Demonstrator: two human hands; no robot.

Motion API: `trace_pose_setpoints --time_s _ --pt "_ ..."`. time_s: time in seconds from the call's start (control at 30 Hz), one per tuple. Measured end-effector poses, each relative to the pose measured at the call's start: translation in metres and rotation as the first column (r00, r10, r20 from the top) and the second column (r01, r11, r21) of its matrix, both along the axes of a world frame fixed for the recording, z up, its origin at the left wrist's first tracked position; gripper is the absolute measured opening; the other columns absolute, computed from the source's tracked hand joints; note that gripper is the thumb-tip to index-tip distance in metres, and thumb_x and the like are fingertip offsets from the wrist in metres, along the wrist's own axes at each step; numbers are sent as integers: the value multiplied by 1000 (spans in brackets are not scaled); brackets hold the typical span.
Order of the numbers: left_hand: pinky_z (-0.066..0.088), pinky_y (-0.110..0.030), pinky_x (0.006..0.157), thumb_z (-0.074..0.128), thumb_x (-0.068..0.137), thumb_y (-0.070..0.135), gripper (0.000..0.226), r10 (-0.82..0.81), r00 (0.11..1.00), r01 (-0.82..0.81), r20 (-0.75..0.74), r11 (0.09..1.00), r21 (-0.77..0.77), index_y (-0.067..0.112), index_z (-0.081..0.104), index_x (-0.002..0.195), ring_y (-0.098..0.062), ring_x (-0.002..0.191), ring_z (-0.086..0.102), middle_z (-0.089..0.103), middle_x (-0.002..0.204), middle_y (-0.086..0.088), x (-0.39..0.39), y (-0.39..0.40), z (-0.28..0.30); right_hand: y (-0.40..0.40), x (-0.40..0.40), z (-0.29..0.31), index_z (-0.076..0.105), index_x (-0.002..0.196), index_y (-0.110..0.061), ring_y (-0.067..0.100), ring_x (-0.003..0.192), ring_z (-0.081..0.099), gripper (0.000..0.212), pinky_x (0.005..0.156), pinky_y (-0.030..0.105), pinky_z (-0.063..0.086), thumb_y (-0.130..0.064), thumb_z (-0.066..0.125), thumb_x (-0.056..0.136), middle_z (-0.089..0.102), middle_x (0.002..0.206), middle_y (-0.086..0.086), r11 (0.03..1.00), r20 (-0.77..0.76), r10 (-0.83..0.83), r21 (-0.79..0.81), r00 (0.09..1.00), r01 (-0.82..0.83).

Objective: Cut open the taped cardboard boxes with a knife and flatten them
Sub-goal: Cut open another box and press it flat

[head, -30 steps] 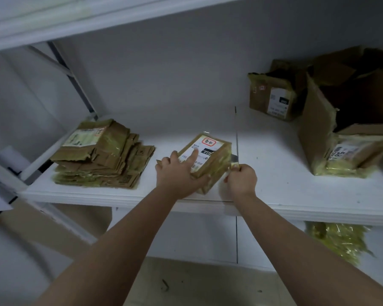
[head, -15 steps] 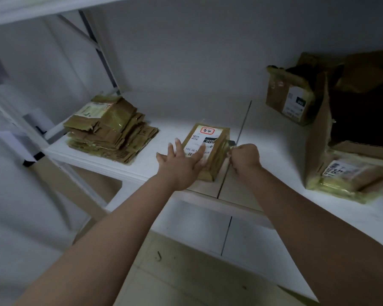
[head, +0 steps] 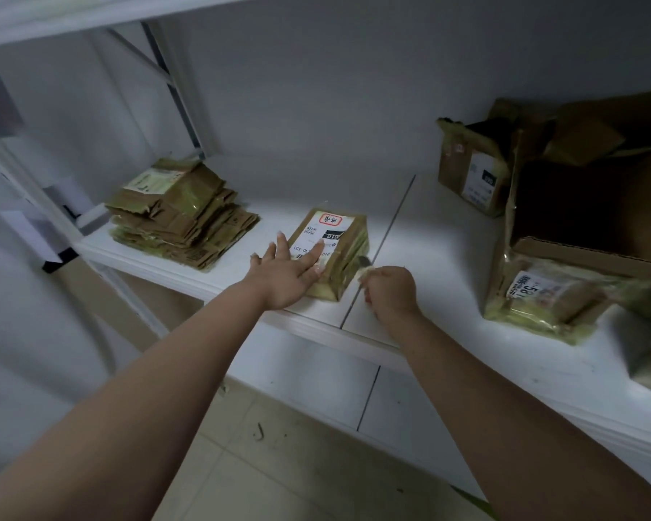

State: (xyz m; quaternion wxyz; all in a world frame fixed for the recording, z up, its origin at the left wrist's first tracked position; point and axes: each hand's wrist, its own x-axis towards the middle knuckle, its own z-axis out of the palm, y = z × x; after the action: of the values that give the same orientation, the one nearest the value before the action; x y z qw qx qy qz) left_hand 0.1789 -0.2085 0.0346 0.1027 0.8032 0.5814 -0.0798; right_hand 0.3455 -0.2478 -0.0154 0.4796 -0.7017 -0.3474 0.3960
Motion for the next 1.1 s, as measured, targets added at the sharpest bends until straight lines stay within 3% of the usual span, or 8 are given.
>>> trace_pose_setpoints --time_s 0.07,0.2,0.4,0.5,0.6,0.77,0.97,1.1 --pt "-4 -55 115 13 98 59 54 4 1000 -4 5 1000 -9 50 -4 149 -38 147 -9 -20 158 -19 0 2 -1 5 7 -4 65 70 0 25 51 51 16 56 31 44 -6 54 81 55 55 7 995 19 -99 25 995 99" --pt "-5 -55 115 13 98 58 54 1 1000 -1 12 1000 -18 49 -5 149 -39 147 -10 -21 157 -19 0 1 0 21 10 0 68 82 4 33 68 64 23 68 40 56 -9 48 84 68 73 17 992 87 -117 63 989 112" --pt "-5 -54 116 13 98 58 54 1 1000 -1 14 1000 -16 50 -5 148 -38 147 -10 -22 157 -19 0 1 -1 44 8 8 69 86 1 32 78 67 25 74 37 57 -13 48 85 70 79 16 993 97 -115 36 989 112" --pt "-5 -55 115 13 98 58 54 -1 1000 1 11 1000 -10 50 -5 148 -38 147 -11 -22 157 -19 0 2 -2 47 7 16 65 88 0 30 77 67 18 70 35 56 -9 50 84 70 82 14 994 110 -112 13 988 111" --pt "-5 -54 116 13 98 58 54 3 1000 -3 7 1000 0 50 -5 148 -38 147 -9 -21 158 -19 1 3 -4 48 7 23 58 88 -4 25 72 58 8 63 28 44 -8 52 87 62 85 10 994 171 -107 -18 979 111" --pt "-4 -54 116 12 98 59 54 11 1000 -11 -4 1000 16 50 -5 148 -38 147 -7 -20 158 -20 2 4 -7 43 -2 23 59 104 -1 33 96 62 18 70 30 44 -10 53 89 64 104 14 996 249 -79 -29 965 89" --pt "-3 -55 116 12 98 59 55 10 1000 -10 -6 1000 28 49 -4 149 -39 147 -6 -17 158 -21 2 4 -7 37 -9 17 57 86 -5 33 84 66 7 68 34 53 -5 52 81 68 94 17 996 176 70 -68 982 -59" --pt "-2 -55 116 11 97 59 56 8 1000 -8 -13 999 35 48 -4 149 -40 147 -5 -17 158 -22 2 5 -7 21 -8 14 65 87 4 19 47 56 16 42 19 38 -2 54 77 65 69 13 981 118 161 -129 980 -146"
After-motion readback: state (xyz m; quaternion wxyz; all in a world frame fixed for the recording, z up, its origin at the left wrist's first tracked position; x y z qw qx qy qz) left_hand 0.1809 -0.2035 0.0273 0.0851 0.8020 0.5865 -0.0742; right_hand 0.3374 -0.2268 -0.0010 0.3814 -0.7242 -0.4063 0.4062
